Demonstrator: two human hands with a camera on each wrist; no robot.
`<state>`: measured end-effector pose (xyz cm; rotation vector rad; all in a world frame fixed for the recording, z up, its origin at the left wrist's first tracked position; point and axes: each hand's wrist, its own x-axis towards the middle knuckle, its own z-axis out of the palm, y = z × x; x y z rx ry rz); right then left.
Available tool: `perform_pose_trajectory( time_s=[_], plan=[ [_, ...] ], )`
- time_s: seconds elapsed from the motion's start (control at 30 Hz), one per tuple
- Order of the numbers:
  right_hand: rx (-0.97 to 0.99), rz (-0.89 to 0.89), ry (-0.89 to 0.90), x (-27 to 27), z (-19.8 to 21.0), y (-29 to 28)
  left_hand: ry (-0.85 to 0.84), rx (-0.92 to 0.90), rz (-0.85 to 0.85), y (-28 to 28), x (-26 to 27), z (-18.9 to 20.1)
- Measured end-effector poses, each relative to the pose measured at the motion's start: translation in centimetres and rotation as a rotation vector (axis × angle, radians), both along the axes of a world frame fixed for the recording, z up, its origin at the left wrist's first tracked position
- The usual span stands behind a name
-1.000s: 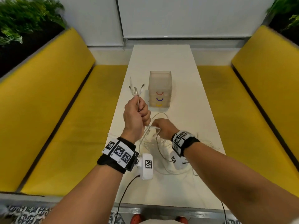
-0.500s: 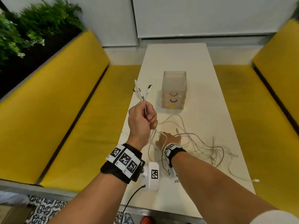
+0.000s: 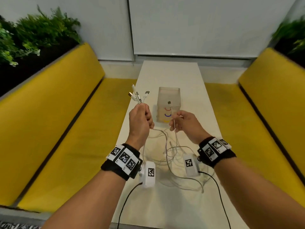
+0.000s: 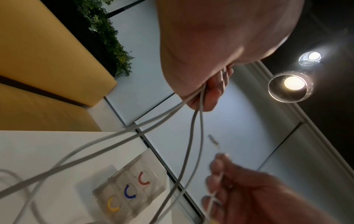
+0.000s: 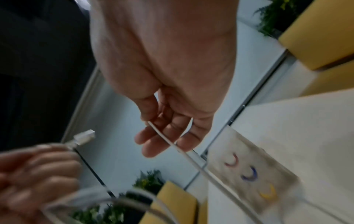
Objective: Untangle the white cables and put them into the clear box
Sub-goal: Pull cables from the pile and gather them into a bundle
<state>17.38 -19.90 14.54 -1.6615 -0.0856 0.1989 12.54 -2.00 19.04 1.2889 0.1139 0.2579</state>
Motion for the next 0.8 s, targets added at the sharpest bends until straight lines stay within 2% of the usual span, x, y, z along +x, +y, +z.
perform_pose_trajectory(
  time_s=[0.17,0.33,0.5,0.63,0.8],
  plan=[
    [0.154,-0.005,-0.174,-1.9,7.5,-2.5,-0.043,0.030,-0.102,-1.5,1.2,1.8],
    [0.116,-0.003,-0.246,-4.2,10.7,-2.7,-0.092,0.037,-0.212,-3.4,0.9,3.7],
    [0.031,-0.029,-0.245,-6.0,10.9,-1.4,-0.190,0.155,-0.239,-6.4,-0.2,4.4],
    [-0.015,-0.118,-0.251,-6.7,9.6,-1.3,-0.154,0.253,-0.108,-7.6,-0.1,3.5],
    [-0.050,-0.163,-0.254,-7.4,8.4,-1.7,-0.153,0.252,-0.158,-8.1,-0.3,3.1]
  ],
)
